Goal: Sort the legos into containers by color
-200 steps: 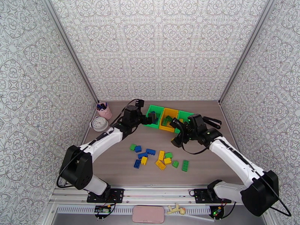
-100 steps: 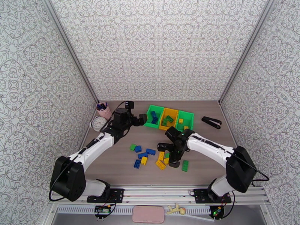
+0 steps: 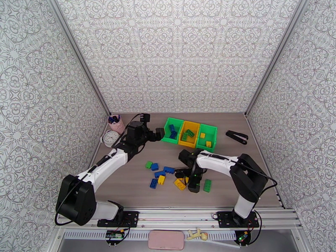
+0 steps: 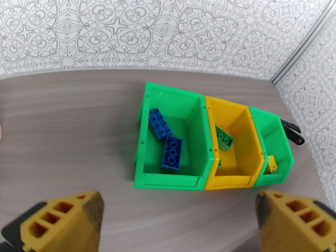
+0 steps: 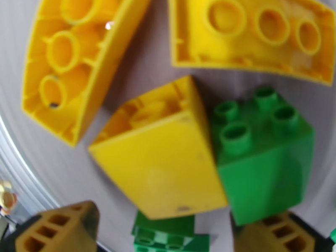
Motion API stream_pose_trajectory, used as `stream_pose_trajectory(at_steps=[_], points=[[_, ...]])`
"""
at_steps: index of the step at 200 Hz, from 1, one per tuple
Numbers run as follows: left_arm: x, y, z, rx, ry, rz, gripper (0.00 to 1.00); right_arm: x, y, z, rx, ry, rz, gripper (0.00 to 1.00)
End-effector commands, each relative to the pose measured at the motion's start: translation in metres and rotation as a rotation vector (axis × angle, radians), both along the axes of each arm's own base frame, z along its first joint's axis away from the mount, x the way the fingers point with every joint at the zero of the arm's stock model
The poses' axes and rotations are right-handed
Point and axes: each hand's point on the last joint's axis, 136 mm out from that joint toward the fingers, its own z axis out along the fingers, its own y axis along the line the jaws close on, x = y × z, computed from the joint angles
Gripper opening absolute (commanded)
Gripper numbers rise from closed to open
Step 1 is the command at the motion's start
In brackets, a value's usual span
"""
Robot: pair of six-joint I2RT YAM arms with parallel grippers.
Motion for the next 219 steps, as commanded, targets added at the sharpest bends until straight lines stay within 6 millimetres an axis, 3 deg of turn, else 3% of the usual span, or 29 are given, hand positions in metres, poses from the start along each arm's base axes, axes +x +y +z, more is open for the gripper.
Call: stream_pose_trajectory(at_steps=[1,28,42,59,83,111,147,184,219], points=[[-0.004,0.005,-0.001,0.021,0.003,-0.002,1.0,0.005,0.003,-0.002,-0.013,-0.017,-0.005,0.72],[-0.005,0.007,0.0,0.025,-0.001,0.003,1.0,0.005,-0.001,-0.006,-0.03,-0.017,-0.004,0.6],[-0.006,0.008,0.001,0.025,-0.002,0.003,1.0,0.008,-0.001,-0.006,-0.03,-0.04,-0.008,0.46],[-0.007,0.008,0.002,0.024,-0.005,0.003,1.0,0.006,-0.002,-0.005,-0.02,-0.039,-0.009,0.41],[-0.009,0.007,0.005,0.027,-0.012,-0.004,1.0,0.003,-0.002,0.0,0.011,-0.057,-0.025,0.28],[-0.012,0.007,0.01,0.031,-0.035,-0.01,1.0,0.01,0.001,0.015,0.086,-0.117,-0.06,0.25],[-0.024,-0.004,0.014,0.071,-0.087,-0.063,1.0,0.038,0.02,0.058,0.293,-0.26,-0.143,0.24],[-0.044,-0.017,0.017,0.117,-0.146,-0.126,1.0,0.098,0.044,0.138,0.676,-0.575,-0.291,0.24],[-0.071,-0.032,0.019,0.158,-0.223,-0.213,1.0,0.153,0.038,0.188,0.891,-0.774,-0.514,0.24]])
